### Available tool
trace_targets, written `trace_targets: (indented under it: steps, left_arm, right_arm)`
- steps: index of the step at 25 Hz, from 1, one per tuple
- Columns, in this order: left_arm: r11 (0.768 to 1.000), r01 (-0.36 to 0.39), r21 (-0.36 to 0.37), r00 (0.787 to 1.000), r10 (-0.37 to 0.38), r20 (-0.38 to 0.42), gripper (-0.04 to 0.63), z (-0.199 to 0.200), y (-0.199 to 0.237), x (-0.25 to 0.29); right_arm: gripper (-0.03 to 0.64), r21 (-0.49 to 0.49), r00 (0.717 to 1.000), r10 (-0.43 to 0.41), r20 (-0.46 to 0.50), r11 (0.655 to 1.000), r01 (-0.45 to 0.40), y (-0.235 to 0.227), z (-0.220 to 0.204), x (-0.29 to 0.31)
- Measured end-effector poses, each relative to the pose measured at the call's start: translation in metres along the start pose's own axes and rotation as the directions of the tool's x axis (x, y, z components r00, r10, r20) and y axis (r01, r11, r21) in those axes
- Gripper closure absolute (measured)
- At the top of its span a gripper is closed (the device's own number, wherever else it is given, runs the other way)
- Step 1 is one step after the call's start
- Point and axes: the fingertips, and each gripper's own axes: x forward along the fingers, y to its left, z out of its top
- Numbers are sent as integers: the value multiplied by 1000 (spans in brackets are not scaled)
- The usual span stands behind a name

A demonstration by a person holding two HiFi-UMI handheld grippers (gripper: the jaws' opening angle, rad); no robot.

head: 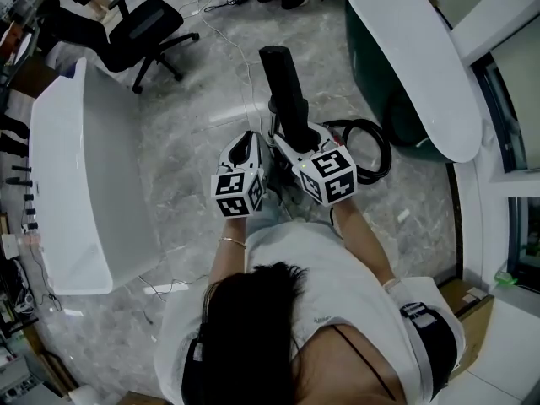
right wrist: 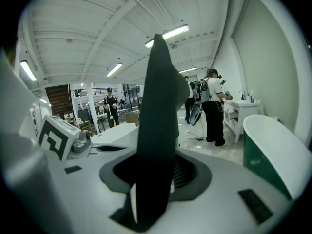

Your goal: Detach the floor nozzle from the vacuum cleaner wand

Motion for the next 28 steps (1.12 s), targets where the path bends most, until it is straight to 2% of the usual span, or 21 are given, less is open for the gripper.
trace_targets:
  steps: [5,14,18,22,28]
  left_arm:
    - [999,29,14,999,-29,-16,589,3,5,12]
    - [994,102,40,994,-103,20,589,14,0,27]
    - [988,139,67,990,-139,-3,586,15,1,35]
    - [978,193,82,981,-190,-45,478,13,-2,46]
    - [952,269,148,962,-259,-84,420,13,-12,62]
  right_arm:
    - [489,-33,1000,-1,-16,999,0,2,3,5]
    - [500,-6,1000,-1,-4,1000,1,-3,7,10]
    - [502,-3,1000,5,-20,1000,-5,-2,9,13]
    - [503,2,999,10,-30,1000,-10,-3,10,15]
    - [503,7,999,19,-37,1000,-19,-5,10,15]
